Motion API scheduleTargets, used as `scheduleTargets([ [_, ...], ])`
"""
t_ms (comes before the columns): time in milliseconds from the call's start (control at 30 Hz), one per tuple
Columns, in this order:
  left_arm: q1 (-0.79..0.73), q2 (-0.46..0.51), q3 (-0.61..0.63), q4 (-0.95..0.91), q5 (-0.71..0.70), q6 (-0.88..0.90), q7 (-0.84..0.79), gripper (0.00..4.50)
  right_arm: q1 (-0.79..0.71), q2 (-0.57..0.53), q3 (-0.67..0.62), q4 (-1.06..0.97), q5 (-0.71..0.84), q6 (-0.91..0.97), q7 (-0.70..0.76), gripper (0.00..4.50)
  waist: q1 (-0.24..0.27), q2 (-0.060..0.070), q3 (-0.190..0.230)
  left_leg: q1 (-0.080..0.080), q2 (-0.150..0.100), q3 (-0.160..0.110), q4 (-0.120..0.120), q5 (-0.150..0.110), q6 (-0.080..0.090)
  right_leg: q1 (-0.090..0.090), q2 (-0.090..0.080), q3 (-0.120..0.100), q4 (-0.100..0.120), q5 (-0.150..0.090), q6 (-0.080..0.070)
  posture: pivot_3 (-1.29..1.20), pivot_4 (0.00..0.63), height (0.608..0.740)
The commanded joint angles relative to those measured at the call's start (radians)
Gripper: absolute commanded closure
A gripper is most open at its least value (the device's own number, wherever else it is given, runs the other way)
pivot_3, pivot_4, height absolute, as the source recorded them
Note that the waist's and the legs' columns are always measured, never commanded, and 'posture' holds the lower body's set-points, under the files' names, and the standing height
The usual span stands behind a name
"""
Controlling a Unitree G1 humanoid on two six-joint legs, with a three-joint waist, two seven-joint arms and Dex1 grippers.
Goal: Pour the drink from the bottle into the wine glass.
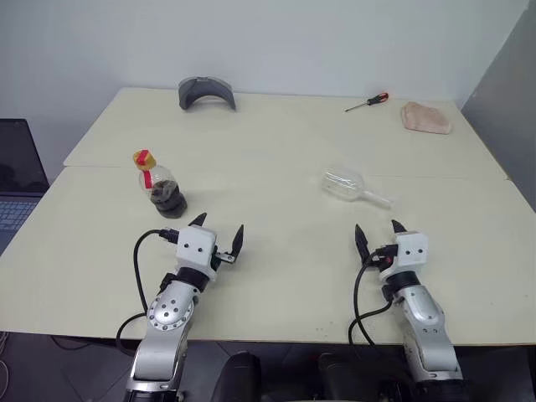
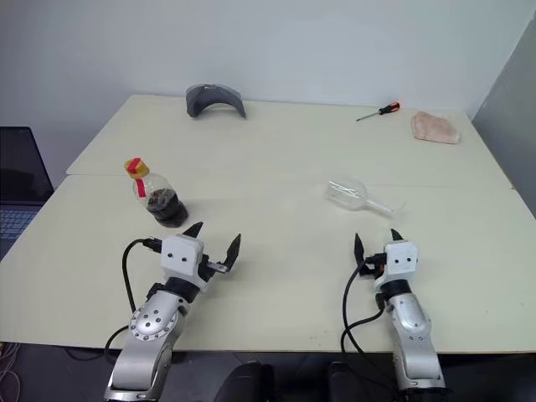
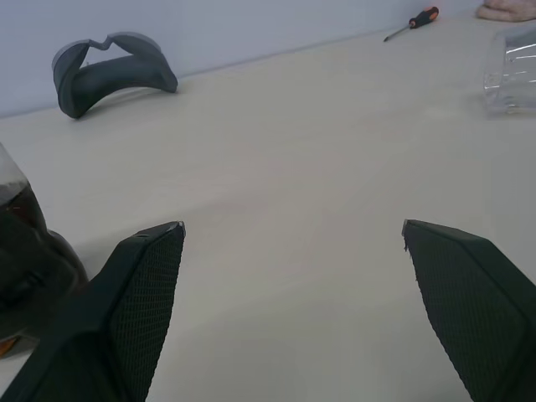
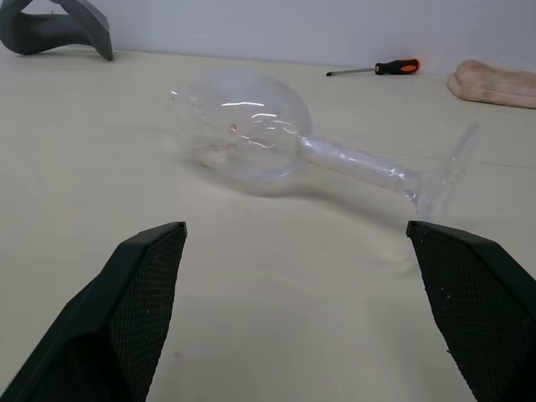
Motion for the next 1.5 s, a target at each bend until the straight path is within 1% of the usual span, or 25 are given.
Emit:
scheduleTargets([
  [33, 0.004, 0.004, -0.005, -0.023, 0.006, -0.030, -0.006, 0.06, -0.009, -0.004, -0.006, -0.038, 0.013, -0.009, 0.005, 0.00, 0.000, 0.000, 0.000, 0.000, 0.000, 0.000, 0.000, 0.000, 0.000, 0.000, 0.000, 0.000, 0.000, 0.000, 0.000, 0.00, 0.150, 0.740],
  [233, 0.015, 0.000, -0.001, -0.036, 0.028, -0.005, 0.009, 0.06, -0.014, -0.016, -0.003, -0.038, 0.019, -0.009, 0.028, 0.00, 0.000, 0.000, 0.000, 0.000, 0.000, 0.000, 0.000, 0.000, 0.000, 0.000, 0.000, 0.000, 0.000, 0.000, 0.000, 0.00, 0.150, 0.740],
  [367, 0.035, 0.007, 0.029, -0.030, 0.044, -0.005, 0.035, 0.06, -0.010, -0.054, 0.048, -0.068, 0.060, -0.005, 0.143, 0.00, 0.000, 0.000, 0.000, 0.000, 0.000, 0.000, 0.000, 0.000, 0.000, 0.000, 0.000, 0.000, 0.000, 0.000, 0.000, 0.00, 0.150, 0.740],
  [500, 0.056, 0.017, 0.086, -0.030, 0.007, -0.031, 0.027, 0.06, -0.012, -0.094, 0.093, -0.111, 0.121, 0.043, 0.254, 0.00, -0.001, 0.000, 0.000, 0.000, 0.001, 0.000, 0.000, 0.000, 0.000, 0.000, 0.000, 0.000, 0.000, 0.000, 0.000, 0.00, 0.150, 0.740],
  [733, 0.071, 0.020, 0.123, -0.031, -0.034, -0.055, 0.001, 0.06, -0.028, -0.152, 0.136, -0.193, 0.184, 0.129, 0.369, 0.00, 0.001, 0.000, 0.000, 0.000, 0.000, 0.000, 0.000, 0.000, 0.000, 0.000, 0.000, 0.000, 0.000, 0.000, 0.000, 0.00, 0.150, 0.740],
  [933, 0.067, -0.007, 0.184, -0.023, -0.051, -0.027, 0.069, 0.06, -0.083, -0.233, 0.167, -0.220, 0.236, 0.220, 0.492, 0.00, 0.001, 0.000, 0.000, 0.000, 0.000, -0.001, 0.000, 0.000, 0.000, 0.000, 0.000, -0.001, 0.000, 0.000, 0.000, 0.00, 0.150, 0.740],
  [1067, 0.043, -0.012, 0.229, 0.000, -0.092, 0.019, 0.084, 0.06, -0.125, -0.259, 0.173, -0.207, 0.258, 0.252, 0.537, 0.00, 0.001, 0.000, 0.000, 0.000, 0.000, -0.001, 0.000, 0.000, 0.000, 0.000, 0.000, -0.001, 0.000, 0.000, 0.000, 0.00, 0.150, 0.740],
  [1167, 0.005, 0.013, 0.276, 0.038, -0.136, 0.052, 0.069, 0.06, -0.169, -0.279, 0.188, -0.206, 0.285, 0.300, 0.594, 0.00, 0.001, -0.001, 0.000, 0.000, 0.000, -0.001, 0.001, 0.000, 0.000, 0.000, 0.000, -0.001, 0.000, 0.000, 0.000, 0.00, 0.150, 0.740],
  [1267, -0.024, 0.043, 0.291, 0.067, -0.151, 0.080, 0.050, 0.06, -0.190, -0.296, 0.201, -0.221, 0.300, 0.341, 0.626, 0.00, 0.001, -0.001, 0.000, 0.000, 0.000, -0.001, 0.001, 0.000, 0.000, 0.001, 0.000, -0.001, 0.000, 0.000, 0.000, 0.00, 0.150, 0.740],
  [1367, -0.071, 0.106, 0.300, 0.120, -0.159, 0.100, 0.005, 0.06, -0.211, -0.317, 0.220, -0.243, 0.315, 0.374, 0.673, 0.00, 0.000, -0.001, 0.000, 0.000, 0.000, -0.001, 0.000, 0.000, 0.000, 0.001, 0.000, -0.001, 0.000, 0.000, 0.000, 0.00, 0.150, 0.740],
  [1500, -0.125, 0.160, 0.304, 0.193, -0.168, 0.091, -0.041, 0.06, -0.232, -0.309, 0.222, -0.242, 0.308, 0.363, 0.680, 0.00, 0.001, -0.001, 0.000, 0.000, 0.000, -0.002, 0.001, 0.000, 0.000, 0.001, 0.000, -0.002, 0.000, 0.000, 0.000, 0.00, 0.150, 0.740],
])
